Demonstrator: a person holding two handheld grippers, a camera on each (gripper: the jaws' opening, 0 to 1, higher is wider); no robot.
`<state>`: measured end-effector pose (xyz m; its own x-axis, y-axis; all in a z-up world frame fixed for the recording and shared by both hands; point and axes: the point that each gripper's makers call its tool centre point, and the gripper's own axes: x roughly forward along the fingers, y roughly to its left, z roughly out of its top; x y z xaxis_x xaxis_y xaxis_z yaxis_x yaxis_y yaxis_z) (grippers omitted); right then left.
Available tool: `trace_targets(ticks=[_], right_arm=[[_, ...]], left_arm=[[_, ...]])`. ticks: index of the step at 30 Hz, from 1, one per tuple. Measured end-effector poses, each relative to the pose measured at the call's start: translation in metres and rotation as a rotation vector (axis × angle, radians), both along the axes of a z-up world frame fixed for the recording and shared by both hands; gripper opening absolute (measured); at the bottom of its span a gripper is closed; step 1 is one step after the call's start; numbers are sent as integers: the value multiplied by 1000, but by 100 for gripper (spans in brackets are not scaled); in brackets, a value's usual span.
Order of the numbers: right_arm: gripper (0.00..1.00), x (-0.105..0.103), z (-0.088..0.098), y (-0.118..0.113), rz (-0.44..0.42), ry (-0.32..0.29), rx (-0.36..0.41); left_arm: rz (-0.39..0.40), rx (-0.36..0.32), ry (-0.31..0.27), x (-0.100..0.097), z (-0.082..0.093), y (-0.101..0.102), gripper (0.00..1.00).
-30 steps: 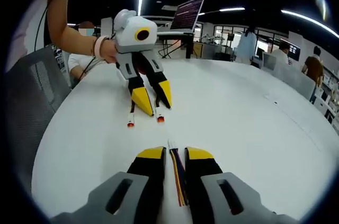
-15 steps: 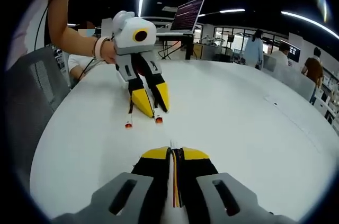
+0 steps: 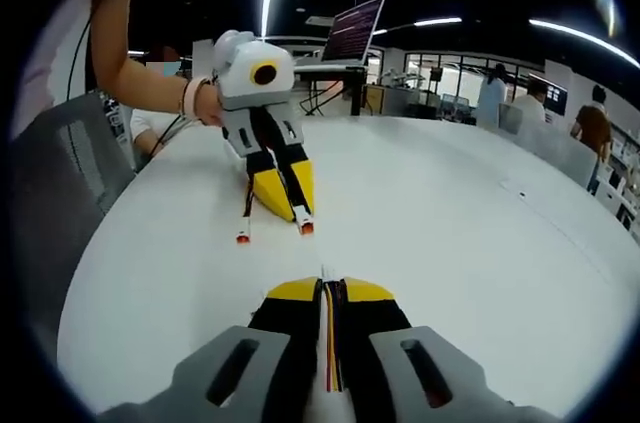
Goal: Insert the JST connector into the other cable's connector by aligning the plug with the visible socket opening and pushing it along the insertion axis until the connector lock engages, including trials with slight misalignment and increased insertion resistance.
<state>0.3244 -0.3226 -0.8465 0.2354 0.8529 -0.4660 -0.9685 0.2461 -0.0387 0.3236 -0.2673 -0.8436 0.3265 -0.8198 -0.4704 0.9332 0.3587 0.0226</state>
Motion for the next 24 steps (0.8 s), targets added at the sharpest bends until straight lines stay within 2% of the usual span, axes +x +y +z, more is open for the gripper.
trace_targets(ticks=[9,13,21,24], right_arm=[[4,-2,1,3,36,15,38],[4,-6,5,7,62,23,77],[3,-12,14,13,107,45,134],[3,-12,14,13,114,47,134]], left_arm=[[-27,-21,-13,1,-1,0,1],[-42,-63,14,0,0,1,1],[-68,-123,14,-4,14,-7,1],[-77,-112,10,-6,15,-8,1]])
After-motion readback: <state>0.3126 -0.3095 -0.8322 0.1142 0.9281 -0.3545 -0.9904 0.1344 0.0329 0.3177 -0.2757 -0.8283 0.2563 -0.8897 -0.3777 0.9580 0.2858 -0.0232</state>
